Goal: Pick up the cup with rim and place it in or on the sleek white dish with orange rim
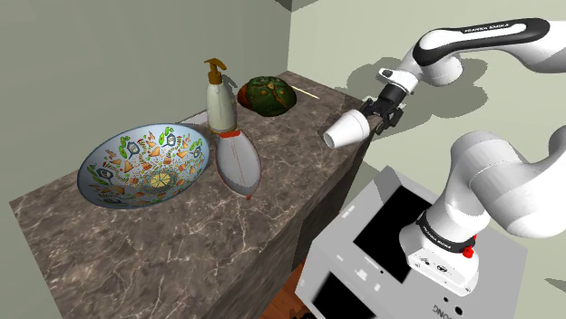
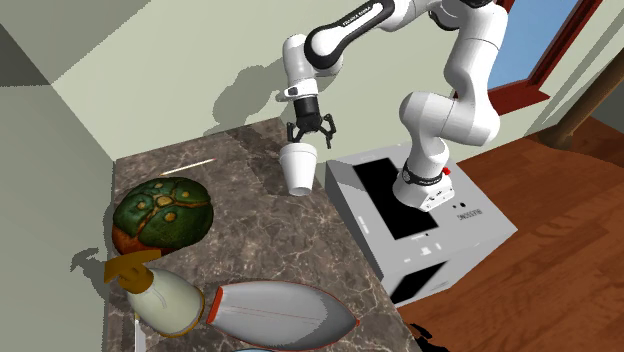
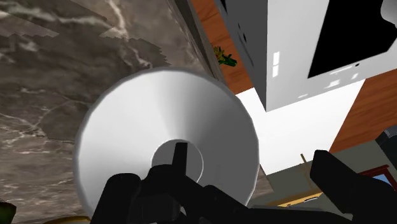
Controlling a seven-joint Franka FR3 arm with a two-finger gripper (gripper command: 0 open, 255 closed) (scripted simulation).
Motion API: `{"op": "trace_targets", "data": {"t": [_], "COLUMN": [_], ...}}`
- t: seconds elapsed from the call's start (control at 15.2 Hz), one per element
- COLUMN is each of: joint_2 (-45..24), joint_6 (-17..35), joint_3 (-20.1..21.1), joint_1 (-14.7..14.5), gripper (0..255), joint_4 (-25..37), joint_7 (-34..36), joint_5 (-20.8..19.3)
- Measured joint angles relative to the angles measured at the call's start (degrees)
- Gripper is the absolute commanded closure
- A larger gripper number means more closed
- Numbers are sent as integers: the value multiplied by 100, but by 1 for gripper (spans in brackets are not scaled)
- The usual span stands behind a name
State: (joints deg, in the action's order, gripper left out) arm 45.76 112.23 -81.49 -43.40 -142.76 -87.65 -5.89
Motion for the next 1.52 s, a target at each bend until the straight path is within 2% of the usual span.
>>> {"op": "trace_targets", "data": {"t": [0.53, 0.59, 1.25, 1.52], "joint_2": [-17, -17, -13, 31], "joint_6": [216, 216, 207, 19], "joint_3": [-89, -89, -78, 185], "joint_1": [-80, -80, -78, 95], "gripper": [0, 255, 255, 255], "joint_4": [-155, -155, -154, -99], "joint_7": [-10, -10, -11, 90], "joint_5": [-18, -18, -9, 48]}}
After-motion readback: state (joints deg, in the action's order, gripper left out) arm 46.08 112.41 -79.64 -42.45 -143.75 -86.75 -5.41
